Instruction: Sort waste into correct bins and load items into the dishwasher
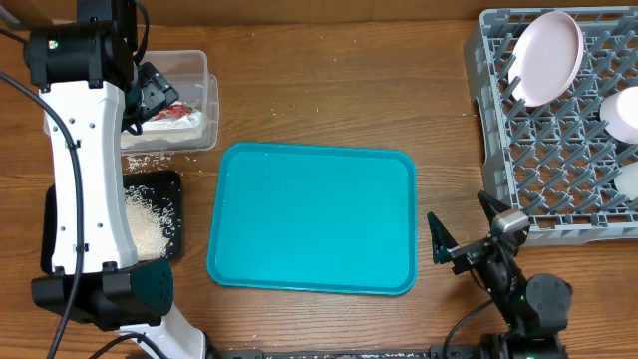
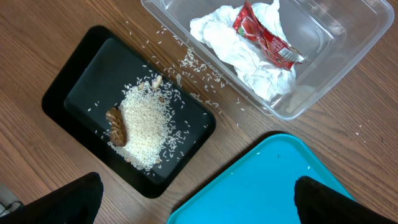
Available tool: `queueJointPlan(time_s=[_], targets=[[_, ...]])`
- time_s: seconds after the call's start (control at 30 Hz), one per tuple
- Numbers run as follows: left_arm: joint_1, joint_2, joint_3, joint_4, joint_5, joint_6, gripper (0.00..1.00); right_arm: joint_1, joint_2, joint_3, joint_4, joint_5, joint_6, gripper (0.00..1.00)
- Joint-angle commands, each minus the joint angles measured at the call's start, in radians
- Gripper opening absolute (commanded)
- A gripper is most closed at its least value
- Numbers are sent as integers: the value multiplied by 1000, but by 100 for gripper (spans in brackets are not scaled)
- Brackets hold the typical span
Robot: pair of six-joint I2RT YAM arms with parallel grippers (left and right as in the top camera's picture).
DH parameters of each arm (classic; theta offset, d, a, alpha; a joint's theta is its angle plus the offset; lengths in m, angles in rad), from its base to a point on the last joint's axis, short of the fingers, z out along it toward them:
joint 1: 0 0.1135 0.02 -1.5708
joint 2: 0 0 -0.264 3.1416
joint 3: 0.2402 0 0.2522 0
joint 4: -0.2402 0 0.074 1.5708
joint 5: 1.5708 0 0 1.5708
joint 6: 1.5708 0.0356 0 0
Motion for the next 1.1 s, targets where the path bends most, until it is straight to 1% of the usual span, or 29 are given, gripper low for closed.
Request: queueJointPlan(time_s=[0.0, 0.17, 0.3, 0.4, 0.6, 1.0, 1.07], targets=[[2, 0, 5, -2, -16, -6, 100, 5, -45, -56, 56, 84, 15, 100], [4, 0, 5, -2, -16, -6, 100, -4, -71, -64, 61, 199, 60, 100], [3, 0, 5, -2, -16, -6, 100, -27, -155, -64, -11, 264, 60, 100], [3, 0, 5, -2, -16, -6, 100, -33, -153, -64, -58, 271, 59, 100], [3, 0, 5, -2, -16, -6, 100, -55, -153, -64, -72, 360, 52, 100], [3, 0, 5, -2, -16, -6, 100, -62, -153, -64, -72, 367, 47, 100], [3, 0, 5, -2, -16, -6, 100, -62, -153, -64, -72, 366, 26, 100]])
